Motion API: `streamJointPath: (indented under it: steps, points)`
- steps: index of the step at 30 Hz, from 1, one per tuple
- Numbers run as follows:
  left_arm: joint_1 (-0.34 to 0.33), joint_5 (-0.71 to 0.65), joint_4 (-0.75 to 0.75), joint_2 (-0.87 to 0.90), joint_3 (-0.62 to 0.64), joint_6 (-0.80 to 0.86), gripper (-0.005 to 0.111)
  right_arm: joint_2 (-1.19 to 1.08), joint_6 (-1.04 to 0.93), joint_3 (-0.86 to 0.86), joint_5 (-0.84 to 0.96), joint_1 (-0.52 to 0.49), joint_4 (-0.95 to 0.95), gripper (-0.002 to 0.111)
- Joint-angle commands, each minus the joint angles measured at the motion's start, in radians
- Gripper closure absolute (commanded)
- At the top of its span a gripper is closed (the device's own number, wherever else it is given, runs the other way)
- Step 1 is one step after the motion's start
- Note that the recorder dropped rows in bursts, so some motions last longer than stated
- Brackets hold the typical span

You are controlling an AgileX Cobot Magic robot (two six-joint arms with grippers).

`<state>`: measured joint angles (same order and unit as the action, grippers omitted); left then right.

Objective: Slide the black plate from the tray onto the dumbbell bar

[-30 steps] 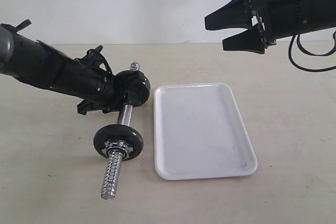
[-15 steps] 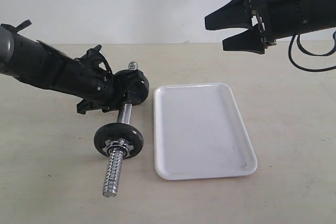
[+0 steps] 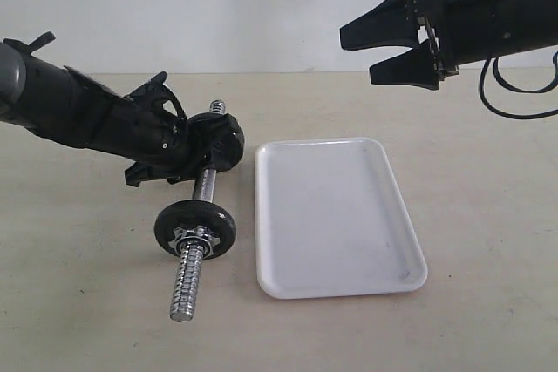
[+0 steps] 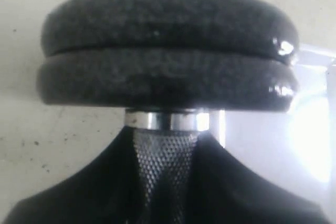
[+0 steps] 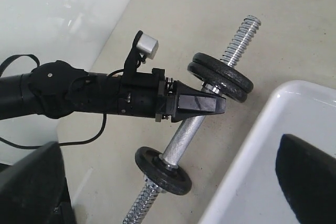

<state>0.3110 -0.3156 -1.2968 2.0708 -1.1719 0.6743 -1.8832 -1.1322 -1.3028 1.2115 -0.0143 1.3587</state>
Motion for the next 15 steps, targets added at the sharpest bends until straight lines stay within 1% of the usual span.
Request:
streamJointPath:
  steps: [1,3,4,6,10,11,13,15]
  points:
    - [0.003,-0.018,-0.022,-0.091,-0.028,0.034,0.102,0.017,-0.007,-0.006,0.01,-0.005,-0.003,0.006]
    - [0.003,-0.028,-0.022,-0.091,-0.028,0.049,0.1,0.017,-0.007,-0.006,0.01,-0.005,-0.003,0.006]
    - [0.003,-0.033,-0.022,-0.091,-0.028,0.052,0.096,0.017,-0.007,-0.006,0.01,-0.005,-0.003,0.006]
    - [0.003,-0.038,-0.022,-0.091,-0.028,0.052,0.087,0.017,-0.007,-0.006,0.01,-0.005,-0.003,0.006]
    - [0.003,-0.04,-0.022,-0.091,-0.028,0.05,0.062,0.017,-0.007,-0.006,0.01,-0.005,-0.003,0.006]
    - [0.003,-0.04,-0.022,-0.091,-0.028,0.048,0.058,0.017,-0.007,-0.006,0.01,-0.005,-0.003,0.006]
    - [0.003,-0.04,-0.022,-0.091,-0.028,0.048,0.053,0.017,-0.007,-0.006,0.01,-0.005,-0.003,0.006]
    - [0.003,-0.04,-0.022,-0.091,-0.028,0.043,0.052,0.017,-0.007,-0.006,0.01,-0.005,-0.006,0.006]
